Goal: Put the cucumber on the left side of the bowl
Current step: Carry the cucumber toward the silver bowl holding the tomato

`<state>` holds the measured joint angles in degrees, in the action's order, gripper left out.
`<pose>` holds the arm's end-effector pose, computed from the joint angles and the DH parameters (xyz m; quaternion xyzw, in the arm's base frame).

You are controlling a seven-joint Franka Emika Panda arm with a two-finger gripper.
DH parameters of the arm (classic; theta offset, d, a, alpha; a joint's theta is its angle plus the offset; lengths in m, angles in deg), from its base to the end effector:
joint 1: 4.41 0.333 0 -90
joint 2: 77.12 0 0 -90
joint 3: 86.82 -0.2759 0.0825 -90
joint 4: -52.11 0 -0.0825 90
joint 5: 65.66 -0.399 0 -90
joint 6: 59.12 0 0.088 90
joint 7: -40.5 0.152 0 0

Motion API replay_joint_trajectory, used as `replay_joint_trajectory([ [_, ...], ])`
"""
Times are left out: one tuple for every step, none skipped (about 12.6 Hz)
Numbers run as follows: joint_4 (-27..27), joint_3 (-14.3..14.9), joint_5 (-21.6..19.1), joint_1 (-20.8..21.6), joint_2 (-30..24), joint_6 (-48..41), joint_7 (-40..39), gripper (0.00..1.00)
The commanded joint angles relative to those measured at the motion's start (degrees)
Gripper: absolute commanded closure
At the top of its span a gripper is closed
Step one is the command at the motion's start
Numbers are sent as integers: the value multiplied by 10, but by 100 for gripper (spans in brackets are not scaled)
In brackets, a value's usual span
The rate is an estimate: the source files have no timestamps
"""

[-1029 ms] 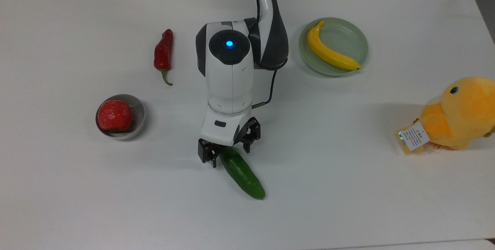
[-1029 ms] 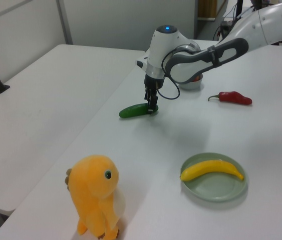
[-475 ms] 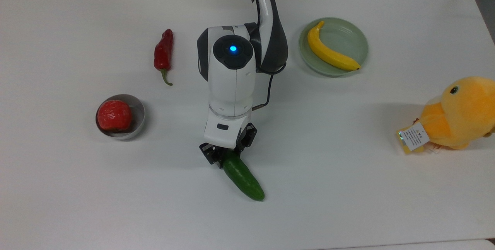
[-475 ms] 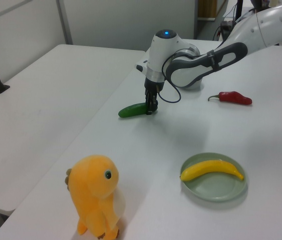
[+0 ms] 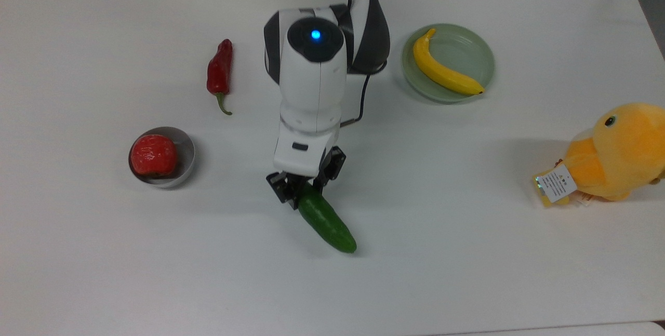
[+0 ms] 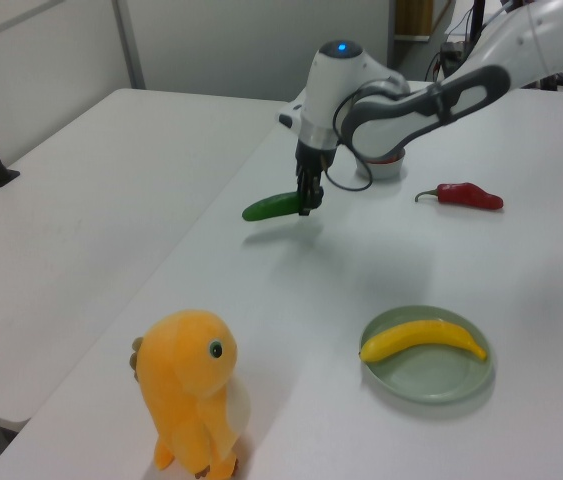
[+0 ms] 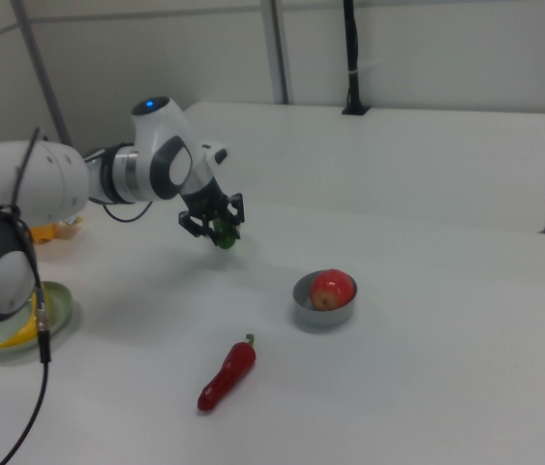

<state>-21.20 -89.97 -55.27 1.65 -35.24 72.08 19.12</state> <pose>0.7616 0.1047 0.2674 0.9421 0.2992 0.1325 0.0731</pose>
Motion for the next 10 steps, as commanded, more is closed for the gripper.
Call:
replay_joint_trajectory([
  [-149, -7, 10, -20, -122, 12, -6, 100],
  [-182, -4, 10, -25, -148, 7, -8, 100],
  [-224, -2, 9, -33, -181, 6, -8, 100],
  [-254, 10, 8, -35, -204, 2, -6, 100],
  [-280, 28, 8, -34, -221, 2, -4, 100],
  [-289, 32, 3, -38, -229, -2, -2, 100],
  [-291, 40, 0, -46, -233, -26, 0, 100],
  [-291, 42, 0, -53, -231, -43, 10, 100],
  [-291, 42, 0, -64, -227, -45, 13, 100],
  [-292, 42, 0, -68, -218, -45, 13, 100],
])
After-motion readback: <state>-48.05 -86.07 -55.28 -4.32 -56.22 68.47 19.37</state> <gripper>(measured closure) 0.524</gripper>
